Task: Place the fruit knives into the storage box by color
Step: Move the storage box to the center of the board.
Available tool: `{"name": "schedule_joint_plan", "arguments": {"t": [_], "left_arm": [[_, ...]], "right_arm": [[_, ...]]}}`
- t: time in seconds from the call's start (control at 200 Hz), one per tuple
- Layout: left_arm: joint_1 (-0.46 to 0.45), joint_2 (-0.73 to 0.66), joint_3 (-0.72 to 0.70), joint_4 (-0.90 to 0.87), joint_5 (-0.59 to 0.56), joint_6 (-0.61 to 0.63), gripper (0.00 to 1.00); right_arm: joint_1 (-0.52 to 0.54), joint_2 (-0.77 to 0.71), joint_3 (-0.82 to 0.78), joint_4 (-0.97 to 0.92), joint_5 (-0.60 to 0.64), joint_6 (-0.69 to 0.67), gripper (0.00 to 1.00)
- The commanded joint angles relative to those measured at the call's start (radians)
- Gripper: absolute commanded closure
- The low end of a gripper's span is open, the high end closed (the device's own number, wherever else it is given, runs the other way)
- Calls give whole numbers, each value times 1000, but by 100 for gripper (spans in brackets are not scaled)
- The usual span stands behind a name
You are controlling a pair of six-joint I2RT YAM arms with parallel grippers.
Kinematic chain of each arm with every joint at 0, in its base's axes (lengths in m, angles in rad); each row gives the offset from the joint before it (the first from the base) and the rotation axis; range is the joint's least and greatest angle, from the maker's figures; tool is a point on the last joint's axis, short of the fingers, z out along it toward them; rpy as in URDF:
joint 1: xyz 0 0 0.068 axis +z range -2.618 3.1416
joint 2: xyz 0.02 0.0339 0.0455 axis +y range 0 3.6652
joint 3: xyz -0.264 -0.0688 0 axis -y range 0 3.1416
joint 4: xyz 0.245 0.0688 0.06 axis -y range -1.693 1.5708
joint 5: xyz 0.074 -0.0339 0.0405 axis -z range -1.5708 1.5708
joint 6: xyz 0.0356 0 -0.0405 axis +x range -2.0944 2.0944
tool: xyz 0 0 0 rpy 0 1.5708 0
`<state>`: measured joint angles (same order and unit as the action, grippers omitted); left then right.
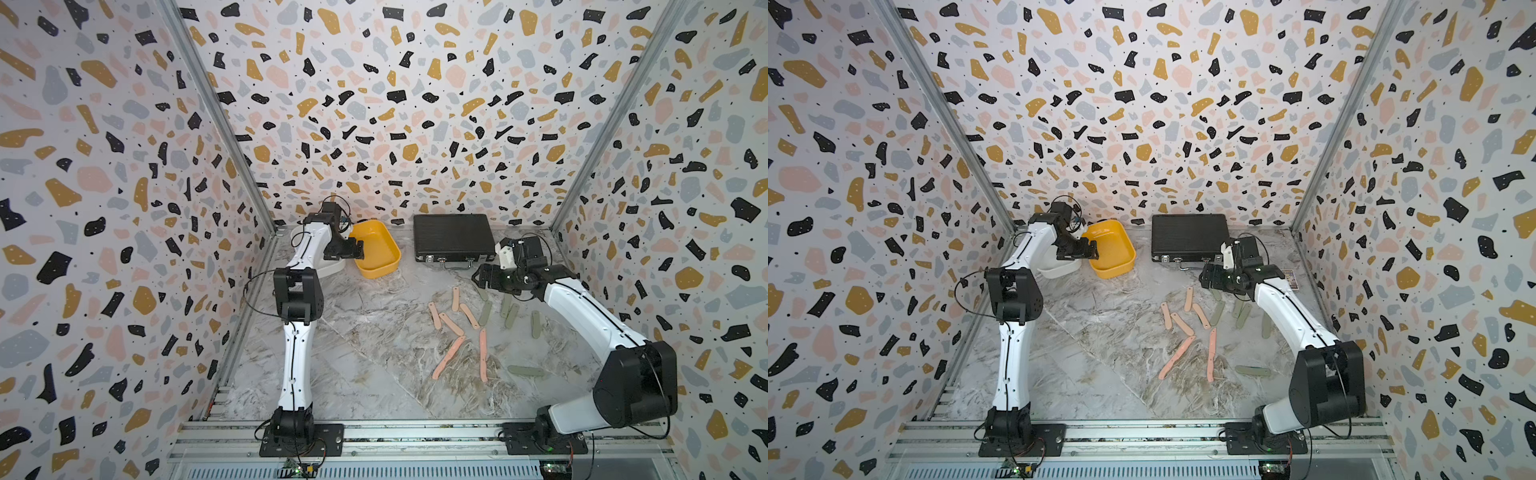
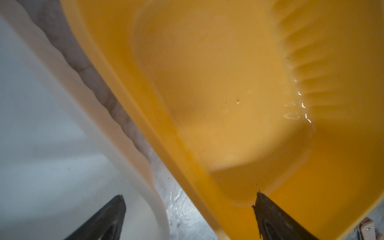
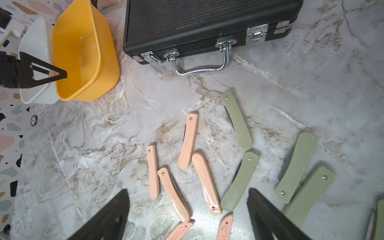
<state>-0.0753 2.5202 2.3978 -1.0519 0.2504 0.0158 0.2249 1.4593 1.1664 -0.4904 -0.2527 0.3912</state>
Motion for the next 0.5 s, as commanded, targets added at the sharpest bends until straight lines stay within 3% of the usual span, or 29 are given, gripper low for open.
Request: {"name": "schedule_joint_plan", "arguments": {"t": [0.0,0.315,0.496], "left_arm": [[-8,-29,-46,-8,2,19,3],[-14,-103,-179,-45,38,62,5],[-18,-192,-323,-35,77,80,5]], "right_arm": [[5,-31,-5,-21,9,-16,9],[7,-18,-4,-8,0,-14,9],[10,-12,-6,-5,-3,-14,9]]}}
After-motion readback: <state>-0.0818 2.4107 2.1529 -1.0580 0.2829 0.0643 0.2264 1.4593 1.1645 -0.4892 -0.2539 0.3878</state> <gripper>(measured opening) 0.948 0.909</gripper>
